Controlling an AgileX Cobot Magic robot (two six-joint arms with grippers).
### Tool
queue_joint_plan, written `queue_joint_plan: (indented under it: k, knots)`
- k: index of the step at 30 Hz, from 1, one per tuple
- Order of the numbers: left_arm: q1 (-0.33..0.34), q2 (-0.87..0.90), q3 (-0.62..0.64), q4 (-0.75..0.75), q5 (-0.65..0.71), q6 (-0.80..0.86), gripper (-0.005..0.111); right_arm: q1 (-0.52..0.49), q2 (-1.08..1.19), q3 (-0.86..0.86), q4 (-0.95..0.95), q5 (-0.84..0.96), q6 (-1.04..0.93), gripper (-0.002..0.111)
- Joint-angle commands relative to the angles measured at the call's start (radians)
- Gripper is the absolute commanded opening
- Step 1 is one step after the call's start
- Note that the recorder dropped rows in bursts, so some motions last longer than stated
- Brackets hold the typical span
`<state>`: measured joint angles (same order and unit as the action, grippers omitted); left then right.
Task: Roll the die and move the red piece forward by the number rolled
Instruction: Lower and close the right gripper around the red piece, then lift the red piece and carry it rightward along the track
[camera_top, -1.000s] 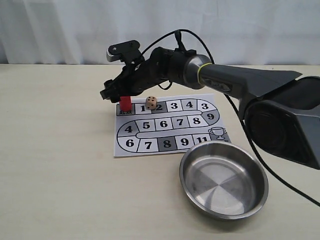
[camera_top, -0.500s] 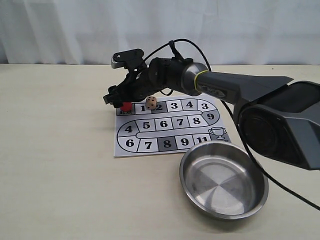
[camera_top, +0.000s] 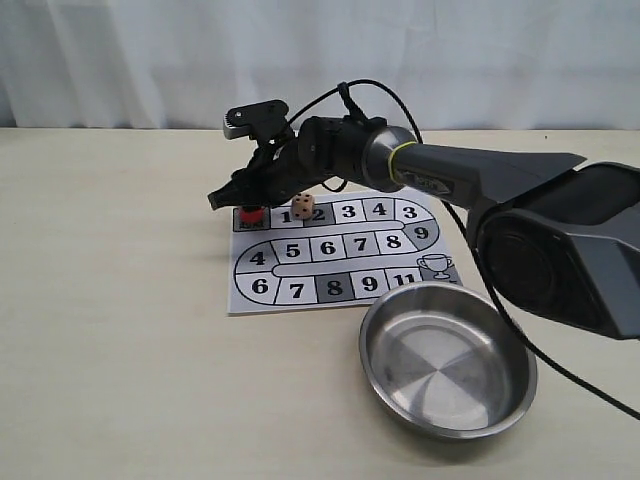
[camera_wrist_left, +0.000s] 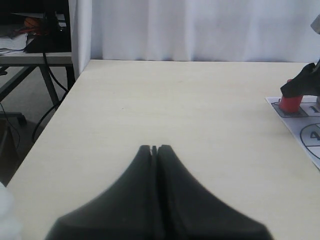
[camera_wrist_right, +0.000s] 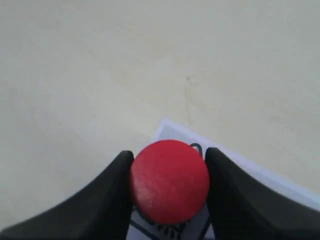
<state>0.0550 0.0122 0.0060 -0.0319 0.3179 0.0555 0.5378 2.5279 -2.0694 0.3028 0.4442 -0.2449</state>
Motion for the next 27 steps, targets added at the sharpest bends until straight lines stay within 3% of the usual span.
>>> queue_joint_plan:
  k: [1,21,27]
  knots:
    - [-0.008,0.0,-0.006,0.001,-0.012,0.0,0.0,-0.036,-0.064,-0.004,-0.016,0.068,0.0,0.004]
    - [-0.008,0.0,-0.006,0.001,-0.012,0.0,0.0,-0.05,-0.057,0.0,-0.079,0.153,-0.002,0.004]
    - [-0.008,0.0,-0.006,0.001,-0.012,0.0,0.0,-0.101,-0.122,0.0,-0.08,0.19,0.007,0.004]
